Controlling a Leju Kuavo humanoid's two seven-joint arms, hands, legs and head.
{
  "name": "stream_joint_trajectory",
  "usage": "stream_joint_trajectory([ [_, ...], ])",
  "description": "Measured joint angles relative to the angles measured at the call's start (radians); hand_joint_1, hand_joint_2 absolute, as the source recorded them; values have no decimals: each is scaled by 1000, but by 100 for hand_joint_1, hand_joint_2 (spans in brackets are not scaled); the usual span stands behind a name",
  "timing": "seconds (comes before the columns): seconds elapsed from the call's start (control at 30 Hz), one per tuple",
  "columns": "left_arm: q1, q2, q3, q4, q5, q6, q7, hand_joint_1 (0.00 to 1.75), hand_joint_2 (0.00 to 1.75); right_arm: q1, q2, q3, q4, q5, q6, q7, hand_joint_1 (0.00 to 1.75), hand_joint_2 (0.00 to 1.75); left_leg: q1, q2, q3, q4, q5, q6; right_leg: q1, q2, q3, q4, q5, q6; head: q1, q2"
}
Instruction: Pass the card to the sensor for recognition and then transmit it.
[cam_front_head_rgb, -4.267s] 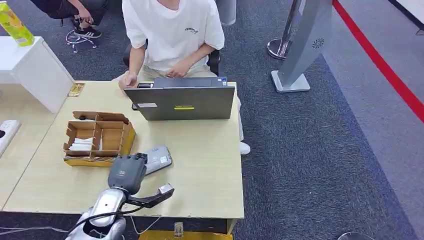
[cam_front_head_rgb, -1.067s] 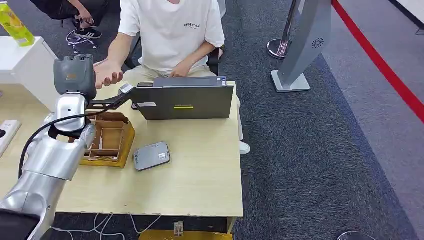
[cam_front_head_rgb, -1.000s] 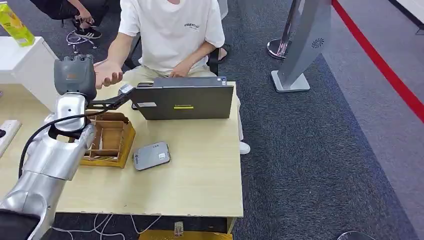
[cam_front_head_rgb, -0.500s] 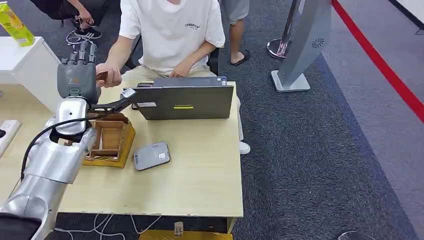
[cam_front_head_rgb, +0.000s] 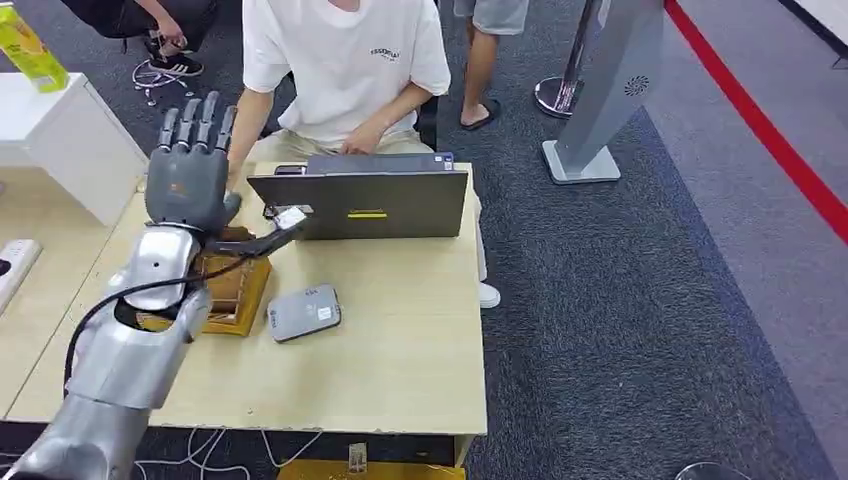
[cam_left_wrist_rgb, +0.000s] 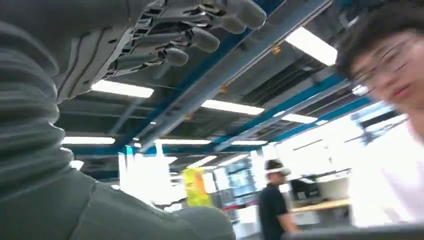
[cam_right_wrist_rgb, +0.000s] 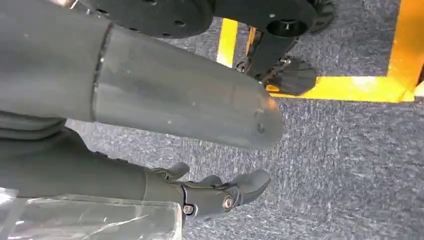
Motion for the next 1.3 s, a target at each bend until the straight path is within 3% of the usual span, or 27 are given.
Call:
stream_joint_trajectory([
  [0.17, 109, -12, 0, -160, 0, -6, 0, 0, 175, 16, 0, -20, 0, -8, -3, -8, 0, 0, 0, 0, -2, 0, 0, -1, 0, 0, -3, 0, 0, 0, 0, 0],
  [0.27, 161, -21, 4, -222, 0, 14, -86, 0, 175, 16, 0, -33, 0, -27, -13, -8, 0, 0, 0, 0, -2, -1, 0, -1, 0, 0, -2, 0, 0, 0, 0, 0],
  [0.37, 303, -23, 4, -336, 0, 72, -143, 0, 175, 20, 0, -58, 0, -49, -27, -8, 0, 0, 0, 3, -1, -1, 0, -1, 0, 4, -3, 1, 0, 0, -1, 0],
  [0.47, 462, -4, 4, -440, 0, 157, -152, 0, 175, 24, 0, -78, 0, -60, -38, -10, 0, 0, -1, 4, -2, -1, -2, -3, 0, 4, -4, 1, -1, -2, -1, 0],
  [0.57, 595, 12, 26, -503, 0, 192, -168, 0, 175, 25, 0, -87, 0, -59, -42, -11, 0, 0, -1, 3, -2, -2, -3, -2, 0, 3, -4, 0, -3, -2, 0, 0],
  [0.7, 705, 28, 123, -503, 5, 151, -200, 0, 175, 25, 0, -96, 0, -41, -42, -9, 0, 0, 0, 3, -2, -2, -2, -2, 0, 2, -4, 1, -3, -3, -1, 0],
  [0.83, 750, 33, 212, -473, 7, 151, -235, 0, 175, 25, 0, -97, 0, -40, -42, -9, 0, 0, 0, 2, -2, -3, -1, -4, 1, 2, -4, 1, -3, -3, -1, 0],
  [0.97, 766, 33, 250, -460, 5, 148, -247, 0, 175, 25, 0, -97, 0, -40, -42, -9, 0, 0, 0, 2, -2, -3, -1, -4, 1, 2, -4, 2, -3, -3, 0, 0],
  [1.07, 775, 32, 270, -453, 5, 92, -239, 0, 175, 25, 0, -97, 0, -35, -42, -8, 0, 0, 0, 1, -2, -3, -1, -4, 1, 2, -4, 2, -3, -3, -1, 0],
  [1.3, 770, 8, 336, -335, 1, 52, -219, 0, 175, 25, 0, -97, 0, -4, -40, 2, 0, 0, 0, 1, -2, -2, -1, -4, 1, 1, -4, 2, -3, -3, -1, 0],
])
